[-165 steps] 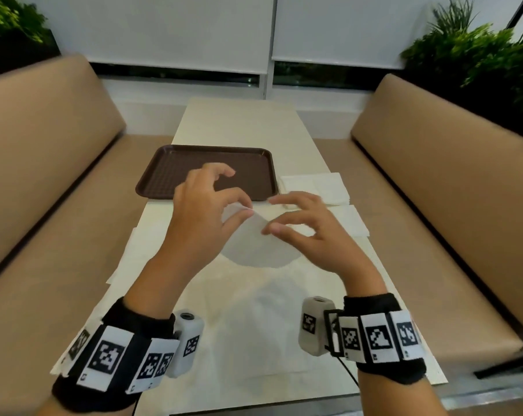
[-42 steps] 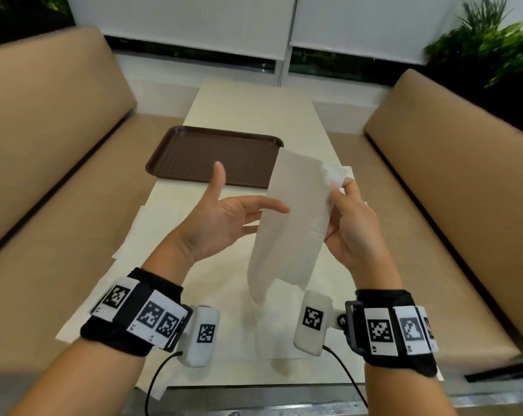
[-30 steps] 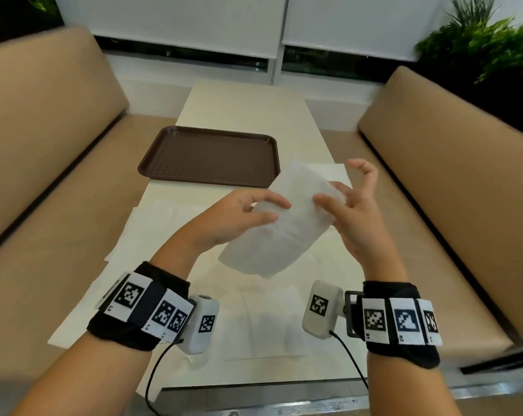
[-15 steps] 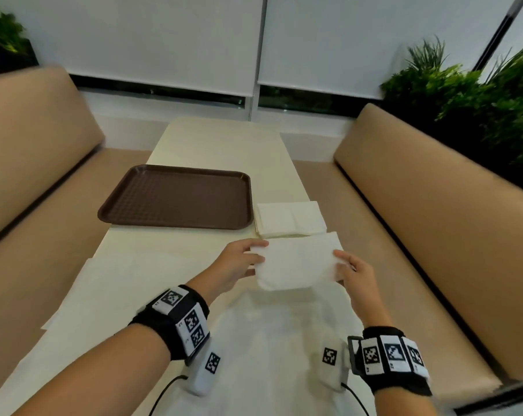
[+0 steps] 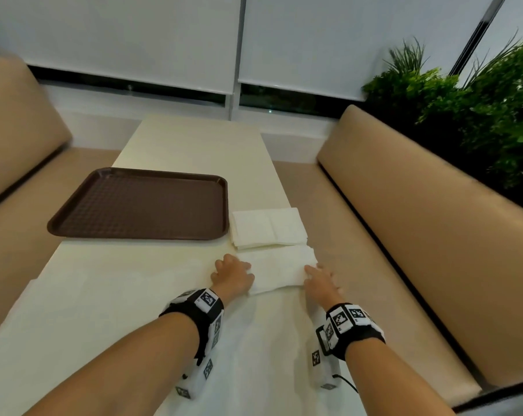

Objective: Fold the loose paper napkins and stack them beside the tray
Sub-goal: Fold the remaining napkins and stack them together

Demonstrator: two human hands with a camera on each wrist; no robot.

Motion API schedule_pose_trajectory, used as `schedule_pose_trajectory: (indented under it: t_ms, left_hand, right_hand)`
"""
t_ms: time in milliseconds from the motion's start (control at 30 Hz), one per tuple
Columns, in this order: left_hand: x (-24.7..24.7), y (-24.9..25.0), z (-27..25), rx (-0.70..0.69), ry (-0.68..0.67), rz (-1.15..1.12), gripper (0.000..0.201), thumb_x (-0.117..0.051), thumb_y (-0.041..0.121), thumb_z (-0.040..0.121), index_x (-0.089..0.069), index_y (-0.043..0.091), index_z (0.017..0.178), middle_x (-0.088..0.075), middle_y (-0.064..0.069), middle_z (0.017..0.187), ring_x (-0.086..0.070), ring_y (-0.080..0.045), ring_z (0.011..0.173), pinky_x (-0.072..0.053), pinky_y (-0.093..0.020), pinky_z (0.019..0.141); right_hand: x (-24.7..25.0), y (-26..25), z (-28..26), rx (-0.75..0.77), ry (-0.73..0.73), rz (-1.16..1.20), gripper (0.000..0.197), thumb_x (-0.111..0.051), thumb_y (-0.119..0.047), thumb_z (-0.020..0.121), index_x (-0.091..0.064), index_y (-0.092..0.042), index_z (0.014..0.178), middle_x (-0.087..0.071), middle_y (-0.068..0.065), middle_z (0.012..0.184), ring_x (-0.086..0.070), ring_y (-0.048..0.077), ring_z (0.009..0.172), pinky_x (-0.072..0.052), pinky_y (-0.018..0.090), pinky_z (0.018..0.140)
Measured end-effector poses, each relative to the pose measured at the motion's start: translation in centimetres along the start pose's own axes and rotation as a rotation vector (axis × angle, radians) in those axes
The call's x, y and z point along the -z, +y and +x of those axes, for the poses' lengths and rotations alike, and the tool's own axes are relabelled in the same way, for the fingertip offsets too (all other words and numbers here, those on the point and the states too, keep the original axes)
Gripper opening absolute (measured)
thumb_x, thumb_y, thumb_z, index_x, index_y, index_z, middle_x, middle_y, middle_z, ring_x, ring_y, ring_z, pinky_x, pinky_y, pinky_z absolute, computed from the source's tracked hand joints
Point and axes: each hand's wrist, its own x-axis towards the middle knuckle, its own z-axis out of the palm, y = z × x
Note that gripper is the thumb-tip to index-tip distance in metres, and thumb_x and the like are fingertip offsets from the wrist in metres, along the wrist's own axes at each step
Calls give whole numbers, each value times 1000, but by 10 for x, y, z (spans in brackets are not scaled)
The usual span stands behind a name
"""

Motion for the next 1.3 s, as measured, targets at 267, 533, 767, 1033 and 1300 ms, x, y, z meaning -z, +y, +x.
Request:
schedule_pose_trajectory:
  t_ms: [267,533,767,1033,1300]
  left_hand:
    - [84,-22,-62,-210,-8,-483,18,-56,25,94,-61,33,109,-48,-1,131,-48,-17,118,-40,-29,96]
    - [153,-148,-221,-180,43,-561,20,-63,54,82,-69,42,97,-67,11,102,-64,-6,88,-47,-28,85]
    - [141,-235,-297,-8,212,-678,20,-65,26,87,-70,46,88,-70,15,94,-65,-6,82,-46,-27,82]
    - [126,-283,-321,41,301,-716,35,-52,12,92,-71,41,92,-70,11,93,-65,-7,80,-48,-7,71]
    - [134,-277,-321,33,346,-724,33,-51,13,93,-70,40,92,-70,13,93,-64,-4,80,-45,-26,82]
  right_hand:
    - [16,-43,-46,257,122,17,46,-49,-32,96,-39,-29,141,-28,5,147,-21,29,137,-19,49,112]
    - [-52,-98,-138,546,-414,-285,55,-68,-52,80,-53,-29,127,-51,-5,129,-41,16,123,-34,37,106]
    - [-105,-110,-158,514,-333,-588,64,-82,-50,63,-45,-19,105,-58,-1,102,-50,20,89,-35,32,78]
    - [-108,-105,-166,731,-208,-474,55,-77,-38,71,-49,-26,117,-43,-3,124,-41,19,114,-37,32,93]
    - [-131,-124,-167,1041,-98,-643,87,-75,-23,72,-28,-35,143,-19,3,154,-19,27,141,-28,42,110]
